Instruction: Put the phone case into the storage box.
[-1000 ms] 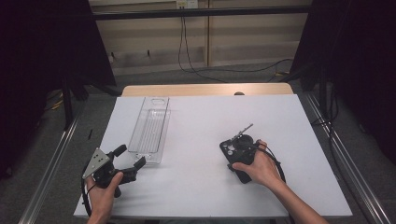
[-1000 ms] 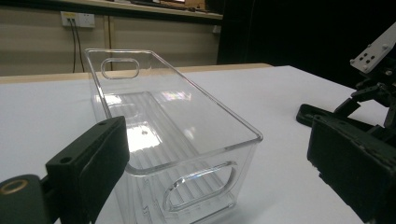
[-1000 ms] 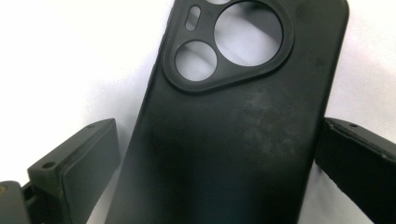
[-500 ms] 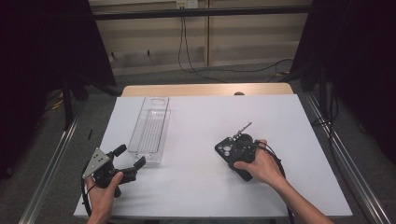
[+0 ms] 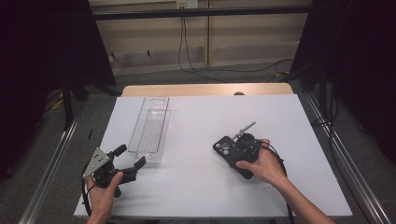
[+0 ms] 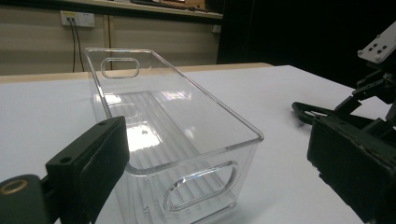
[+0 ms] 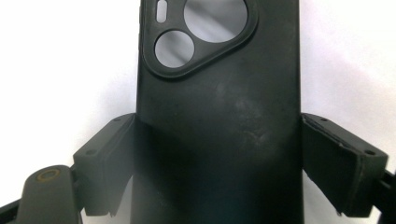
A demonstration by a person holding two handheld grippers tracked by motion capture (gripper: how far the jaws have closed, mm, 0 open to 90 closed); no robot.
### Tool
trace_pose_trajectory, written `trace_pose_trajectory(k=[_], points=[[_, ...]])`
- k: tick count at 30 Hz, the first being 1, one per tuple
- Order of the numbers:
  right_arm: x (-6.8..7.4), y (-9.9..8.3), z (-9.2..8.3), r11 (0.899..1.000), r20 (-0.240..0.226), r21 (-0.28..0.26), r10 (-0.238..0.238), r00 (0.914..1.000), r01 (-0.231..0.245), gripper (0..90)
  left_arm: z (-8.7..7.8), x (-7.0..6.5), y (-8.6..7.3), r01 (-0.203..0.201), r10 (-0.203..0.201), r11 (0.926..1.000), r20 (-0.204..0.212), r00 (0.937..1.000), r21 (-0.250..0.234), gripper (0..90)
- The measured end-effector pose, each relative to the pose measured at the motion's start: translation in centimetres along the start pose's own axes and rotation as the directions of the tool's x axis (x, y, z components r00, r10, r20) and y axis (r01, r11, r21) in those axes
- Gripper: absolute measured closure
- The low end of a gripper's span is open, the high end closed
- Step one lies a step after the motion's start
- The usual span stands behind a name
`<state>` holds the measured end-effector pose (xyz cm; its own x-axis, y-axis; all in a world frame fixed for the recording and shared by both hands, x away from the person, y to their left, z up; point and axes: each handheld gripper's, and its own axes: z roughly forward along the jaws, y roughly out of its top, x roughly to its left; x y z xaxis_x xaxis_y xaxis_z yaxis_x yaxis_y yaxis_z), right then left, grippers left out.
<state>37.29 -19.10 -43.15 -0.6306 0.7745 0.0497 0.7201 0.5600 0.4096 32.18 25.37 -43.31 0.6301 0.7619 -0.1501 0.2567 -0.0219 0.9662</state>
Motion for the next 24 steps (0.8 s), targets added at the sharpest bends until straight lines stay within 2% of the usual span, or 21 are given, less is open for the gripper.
trace_pose_trajectory(k=[5, 13, 17, 24], points=[[-0.4, -0.3, -0.7, 0.999, -0.007, -0.044, 0.012, 0.9999, -0.012, 14.8, 0.0, -0.1, 0.0, -0.004, 0.003, 1.0, 0.008, 1.0, 0.005, 5.7], [-0.8, -0.5, -1.7, 0.99, -0.029, -0.137, 0.022, 0.9993, -0.026, 14.7, 0.0, 0.0, 0.0, 0.004, -0.004, 1.0, 0.013, 0.9999, 0.004, 5.8], [-0.9, -0.7, -2.3, 0.982, -0.027, -0.186, 0.023, 0.9994, -0.027, 14.7, 0.0, 0.0, 0.0, 0.013, -0.014, 0.9999, 0.026, 0.9996, 0.008, 6.3], [-1.4, -1.6, -3.0, 0.957, -0.043, -0.286, 0.029, 0.9986, -0.04, 14.6, 0.1, 0.0, 0.0, 0.019, -0.02, 0.9997, 0.034, 0.9992, 0.016, 6.3]])
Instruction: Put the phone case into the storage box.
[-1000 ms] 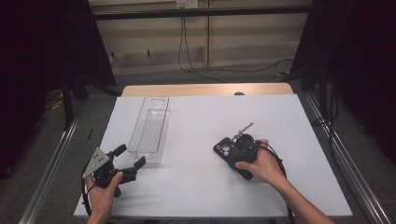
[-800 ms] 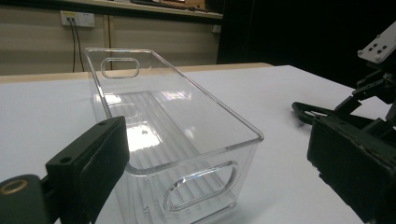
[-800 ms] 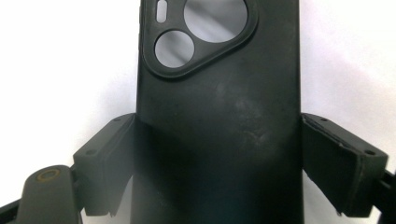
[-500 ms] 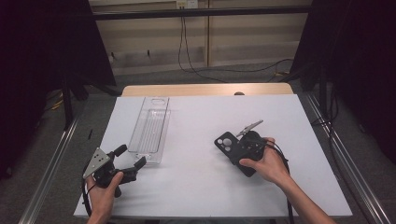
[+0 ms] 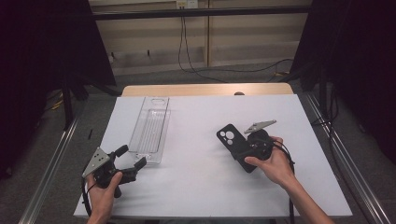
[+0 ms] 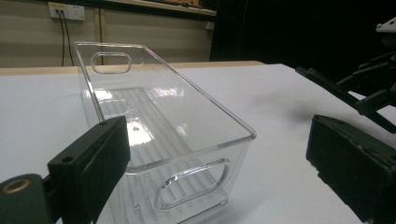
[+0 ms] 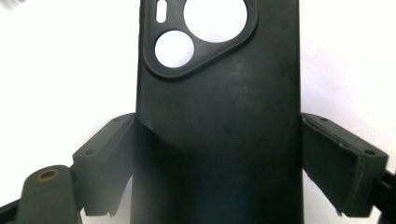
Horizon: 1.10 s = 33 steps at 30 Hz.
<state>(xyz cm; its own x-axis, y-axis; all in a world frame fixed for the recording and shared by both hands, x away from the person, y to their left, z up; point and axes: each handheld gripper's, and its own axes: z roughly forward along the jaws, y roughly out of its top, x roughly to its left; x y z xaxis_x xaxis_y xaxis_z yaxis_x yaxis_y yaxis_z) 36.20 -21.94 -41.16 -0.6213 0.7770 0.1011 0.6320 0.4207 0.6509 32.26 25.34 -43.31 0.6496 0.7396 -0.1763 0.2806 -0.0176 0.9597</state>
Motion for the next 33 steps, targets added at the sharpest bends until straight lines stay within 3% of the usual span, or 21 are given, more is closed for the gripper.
trace_pose_trajectory(k=[5, 12, 16, 23, 33], points=[[-0.2, -0.5, -0.3, 0.998, -0.005, -0.055, 0.001, 1.0, -0.002, 14.6, 0.0, 0.0, 0.0, -0.001, 0.001, 1.0, 0.0, 1.0, 0.001, 6.3], [-0.6, -1.3, -1.5, 0.992, 0.027, -0.129, 0.011, 0.9996, -0.007, 14.6, 0.0, 0.0, 0.0, 0.003, -0.003, 1.0, 0.011, 0.9999, 0.006, 6.3], [-0.9, -1.7, -2.3, 0.982, 0.028, -0.187, 0.023, 0.9993, -0.018, 14.6, 0.0, -0.1, 0.1, 0.012, -0.012, 0.9999, 0.017, 0.9998, 0.006, 6.3], [-1.0, -2.8, -2.1, 0.965, 0.005, -0.259, 0.039, 0.9992, -0.036, 14.6, 0.1, 0.0, 0.1, 0.015, -0.016, 0.9997, 0.034, 0.9993, 0.022, 6.7], [-0.7, -4.0, -2.0, 0.927, -0.022, -0.374, 0.016, 0.9996, -0.023, 14.5, 0.1, -0.1, 0.4, 0.001, -0.003, 0.9995, 0.053, 0.9986, 0.031, 9.2]])
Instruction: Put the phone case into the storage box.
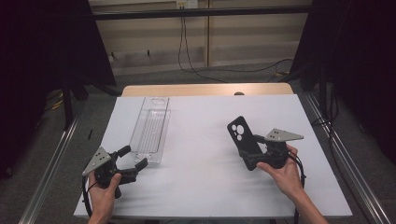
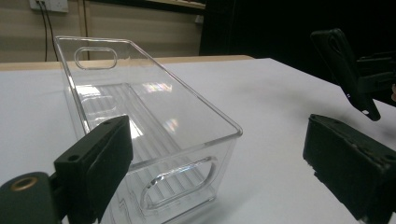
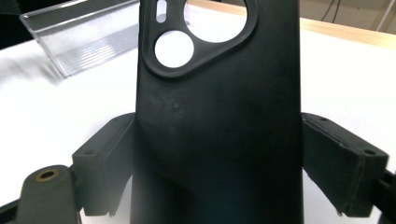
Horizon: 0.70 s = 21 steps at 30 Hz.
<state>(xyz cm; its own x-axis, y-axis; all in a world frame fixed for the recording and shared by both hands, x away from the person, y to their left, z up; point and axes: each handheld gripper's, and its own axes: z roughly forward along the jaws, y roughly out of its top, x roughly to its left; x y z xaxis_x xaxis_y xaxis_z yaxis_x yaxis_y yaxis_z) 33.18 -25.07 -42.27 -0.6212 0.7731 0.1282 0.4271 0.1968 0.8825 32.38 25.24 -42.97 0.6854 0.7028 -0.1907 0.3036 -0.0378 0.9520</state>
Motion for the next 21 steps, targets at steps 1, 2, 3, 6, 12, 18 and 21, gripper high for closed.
trace_pose_trajectory(k=[1, 2, 3, 6, 12, 18, 21], points=[[0.0, -0.1, 0.0, 1.0, 0.001, -0.002, 0.001, 1.0, -0.001, 14.5, 0.0, 0.0, 0.0, -0.002, 0.002, 1.0, 0.006, 1.0, 0.009, 9.2], [0.1, -0.2, 0.0, 1.0, -0.003, -0.008, -0.001, 1.0, 0.001, 14.5, 0.0, 0.0, 0.0, -0.001, 0.001, 0.9999, 0.011, 0.9999, 0.016, 9.2], [0.1, -0.3, 0.0, 1.0, -0.007, -0.013, -0.002, 1.0, 0.002, 14.5, 0.1, 0.0, 0.0, 0.003, -0.003, 0.9998, 0.017, 0.9998, 0.018, 9.2], [0.3, -0.3, 0.0, 1.0, -0.015, -0.017, -0.004, 0.9999, 0.004, 14.4, 0.1, 0.0, 0.1, 0.005, -0.006, 0.9998, 0.023, 0.9997, 0.021, 9.1], [0.8, -0.6, -0.3, 0.999, -0.049, -0.046, -0.015, 0.9987, 0.012, 14.4, 0.3, 0.0, 0.2, -0.005, 0.004, 0.9998, 0.022, 0.9997, 0.022, 4.6], [1.3, -0.6, -0.3, 0.997, -0.097, -0.08, -0.03, 0.9949, 0.022, 14.4, 0.3, -0.4, 0.5, -0.046, 0.046, 0.9989, 0.015, 0.9988, 0.012, 4.2], [1.6, -0.7, -0.1, 0.996, -0.12, -0.079, -0.042, 0.9918, 0.033, 14.3, 0.2, -0.4, 0.6, -0.053, 0.053, 0.9986, 0.007, 0.9986, -0.003, 3.7]])
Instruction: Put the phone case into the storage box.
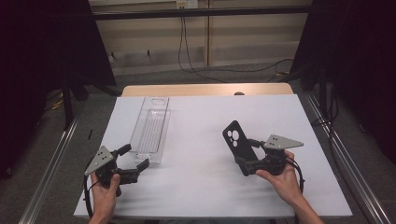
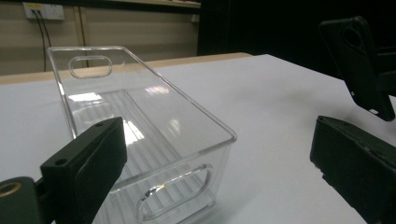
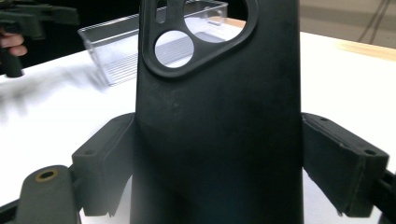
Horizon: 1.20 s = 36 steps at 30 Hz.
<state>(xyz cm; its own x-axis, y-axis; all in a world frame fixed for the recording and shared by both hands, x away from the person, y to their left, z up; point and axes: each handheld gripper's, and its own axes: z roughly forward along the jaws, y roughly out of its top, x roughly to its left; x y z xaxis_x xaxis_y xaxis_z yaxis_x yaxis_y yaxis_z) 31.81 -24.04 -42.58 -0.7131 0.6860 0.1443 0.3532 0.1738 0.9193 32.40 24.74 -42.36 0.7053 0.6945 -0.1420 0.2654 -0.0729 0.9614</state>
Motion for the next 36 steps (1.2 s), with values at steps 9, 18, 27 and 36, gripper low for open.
trace_pose_trajectory(k=[9, 18, 27, 36], points=[[1.2, 0.0, 0.7, 1.0, -0.073, -0.001, -0.016, 0.9972, 0.016, 14.3, 0.4, -0.5, 0.4, -0.029, 0.027, 0.9992, 0.061, 0.9977, 0.028, 4.7], [1.8, -0.2, 1.1, 1.0, -0.128, 0.002, -0.01, 0.9917, 0.011, 14.3, 1.3, -1.5, 0.8, -0.04, 0.034, 0.9985, 0.154, 0.9875, 0.038, 4.0], [2.4, -0.2, 1.8, 1.0, -0.186, -0.005, -0.007, 0.9824, 0.007, 14.2, 1.8, -2.4, 1.7, -0.02, 0.015, 0.9996, 0.208, 0.978, 0.021, 3.4], [2.8, -0.2, 2.3, 1.0, -0.248, -0.013, 0.002, 0.9688, -0.005, 14.2, 3.5, -4.5, 2.9, -0.084, 0.081, 0.9965, 0.279, 0.9569, -0.003, 3.2]])
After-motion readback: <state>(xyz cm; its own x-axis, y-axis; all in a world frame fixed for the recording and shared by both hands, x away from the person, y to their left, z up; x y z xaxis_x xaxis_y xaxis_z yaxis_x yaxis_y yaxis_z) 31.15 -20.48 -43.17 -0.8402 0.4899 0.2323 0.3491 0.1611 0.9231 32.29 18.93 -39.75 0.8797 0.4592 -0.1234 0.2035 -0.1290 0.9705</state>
